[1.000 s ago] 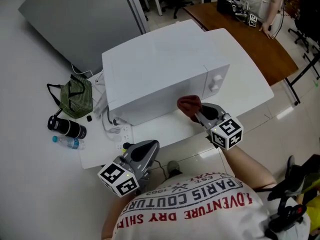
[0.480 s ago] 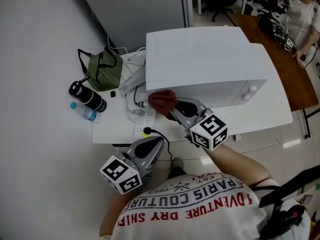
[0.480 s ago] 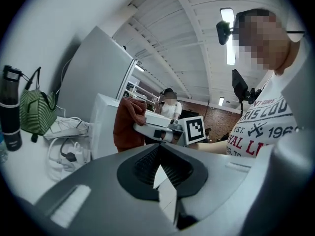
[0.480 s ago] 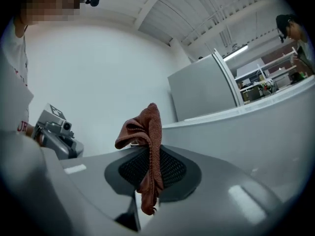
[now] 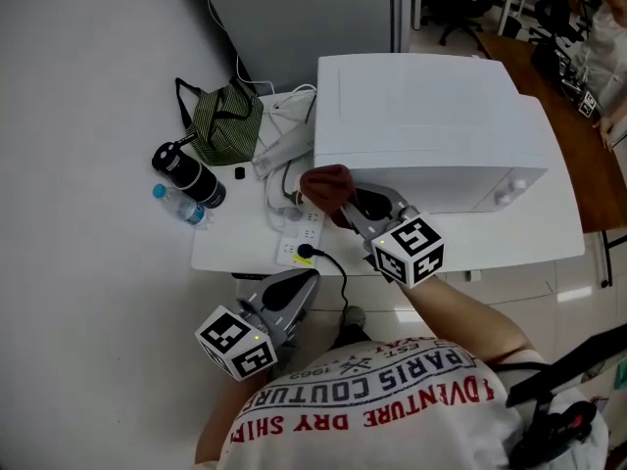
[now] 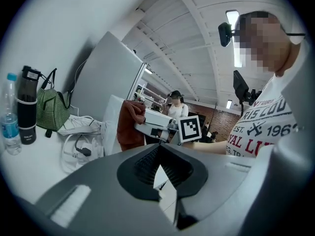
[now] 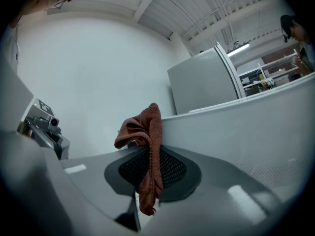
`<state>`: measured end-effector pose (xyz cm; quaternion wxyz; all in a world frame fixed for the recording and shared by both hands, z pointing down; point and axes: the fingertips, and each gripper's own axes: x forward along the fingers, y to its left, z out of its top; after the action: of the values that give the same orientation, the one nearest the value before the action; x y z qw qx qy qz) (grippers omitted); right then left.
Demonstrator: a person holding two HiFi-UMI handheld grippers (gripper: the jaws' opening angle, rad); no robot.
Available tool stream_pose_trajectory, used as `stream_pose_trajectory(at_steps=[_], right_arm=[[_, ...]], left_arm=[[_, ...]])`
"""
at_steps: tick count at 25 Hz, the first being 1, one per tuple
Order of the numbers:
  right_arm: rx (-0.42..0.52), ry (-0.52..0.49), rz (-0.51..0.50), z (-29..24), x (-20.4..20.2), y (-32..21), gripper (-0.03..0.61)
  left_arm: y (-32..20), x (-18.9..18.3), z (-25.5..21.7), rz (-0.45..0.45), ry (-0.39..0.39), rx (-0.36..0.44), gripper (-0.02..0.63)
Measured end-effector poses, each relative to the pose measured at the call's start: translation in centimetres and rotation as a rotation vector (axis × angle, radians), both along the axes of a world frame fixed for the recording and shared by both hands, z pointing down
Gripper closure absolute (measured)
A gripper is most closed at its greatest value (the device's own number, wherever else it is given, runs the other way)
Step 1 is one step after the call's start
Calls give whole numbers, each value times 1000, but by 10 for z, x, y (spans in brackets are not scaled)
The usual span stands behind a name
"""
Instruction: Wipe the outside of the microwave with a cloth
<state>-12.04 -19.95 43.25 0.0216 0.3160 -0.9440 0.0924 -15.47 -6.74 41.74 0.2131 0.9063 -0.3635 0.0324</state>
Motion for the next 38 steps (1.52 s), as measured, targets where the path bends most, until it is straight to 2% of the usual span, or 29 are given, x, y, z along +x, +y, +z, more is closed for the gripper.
stream_pose_trajectory(at_steps=[7,14,19,24,28,33,38], right_arm=[[14,-4,107,2,69,-3,534],[15,8,317,1,175,-3,534],[15,43,447,6,236,-4,532],[17,64,549,10,283,-3,532],[1,35,623,12,313,-4,532],[-20,28,625,12,315,-4,532],[-21,36,547,2,307,9,534]], left_arm=[[-10,50,2,129,2,-1,608],[-9,110,-1,290,6,-2,609],[-4,135,-3,359,4,-2,609],[-4,140,-6,372,-2,2,609],[-6,134,-7,352,-4,4,608],[-6,128,-11,322,3,11,609],[1,122,-20,289,4,38,609]])
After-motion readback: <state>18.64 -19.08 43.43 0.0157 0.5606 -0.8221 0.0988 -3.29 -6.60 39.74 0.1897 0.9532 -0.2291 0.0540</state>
